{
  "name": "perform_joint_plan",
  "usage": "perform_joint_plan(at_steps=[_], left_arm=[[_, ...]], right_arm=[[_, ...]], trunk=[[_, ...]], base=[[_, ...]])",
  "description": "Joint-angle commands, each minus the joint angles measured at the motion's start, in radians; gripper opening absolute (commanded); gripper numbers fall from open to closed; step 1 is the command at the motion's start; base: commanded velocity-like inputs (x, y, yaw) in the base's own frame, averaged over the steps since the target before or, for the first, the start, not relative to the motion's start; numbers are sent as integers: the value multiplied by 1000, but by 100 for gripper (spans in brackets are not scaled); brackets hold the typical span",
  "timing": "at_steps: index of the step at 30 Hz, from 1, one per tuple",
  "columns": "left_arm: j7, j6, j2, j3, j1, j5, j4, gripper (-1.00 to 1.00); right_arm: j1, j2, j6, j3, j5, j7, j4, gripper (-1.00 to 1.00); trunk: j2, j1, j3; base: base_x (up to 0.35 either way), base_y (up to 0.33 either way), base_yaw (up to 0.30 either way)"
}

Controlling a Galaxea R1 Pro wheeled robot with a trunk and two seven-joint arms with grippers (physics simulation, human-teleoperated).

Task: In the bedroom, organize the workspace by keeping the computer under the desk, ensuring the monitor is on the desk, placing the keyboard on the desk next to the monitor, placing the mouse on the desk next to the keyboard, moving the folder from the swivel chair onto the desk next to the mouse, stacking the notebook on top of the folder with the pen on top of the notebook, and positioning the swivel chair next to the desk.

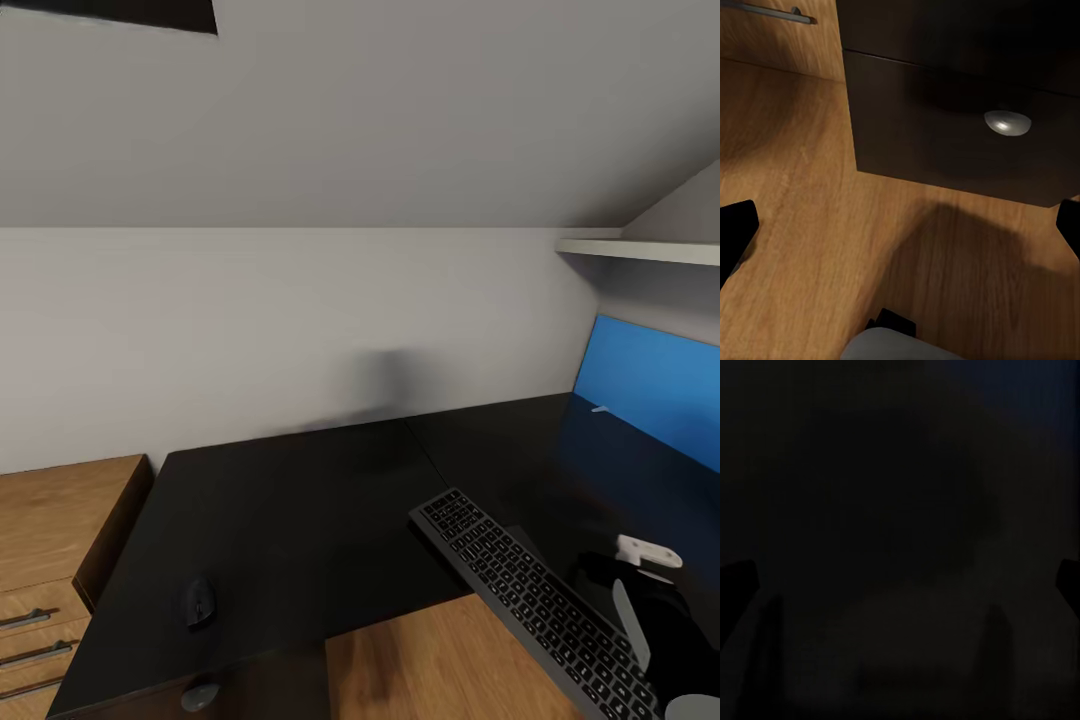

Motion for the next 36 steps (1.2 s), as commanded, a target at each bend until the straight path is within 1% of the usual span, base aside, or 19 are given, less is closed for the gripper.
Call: perform_joint_plan(at_steps=[1,11,21,30,36], left_arm=[[-10,1,0,8,1,3,-1,100],[-10,1,-2,8,1,3,-1,100],[-10,1,-2,8,0,3,-1,100],[-10,1,-1,8,0,3,-1,100],[-10,1,-1,8,1,3,-1,100]], right_arm=[[0,0,5,-1,-1,-3,-1,100],[0,-1,25,-6,-2,-2,-1,100],[0,-1,31,-6,-2,-1,-1,100],[0,0,31,-5,-1,-1,-1,100],[0,0,32,-5,0,-1,-1,100]], trunk=[[0,0,-1],[0,0,-1],[0,0,-1],[0,0,-1],[0,0,-1]], base=[[-57,0,0],[-191,0,0],[-66,0,0],[-152,0,0],[-46,0,0]])
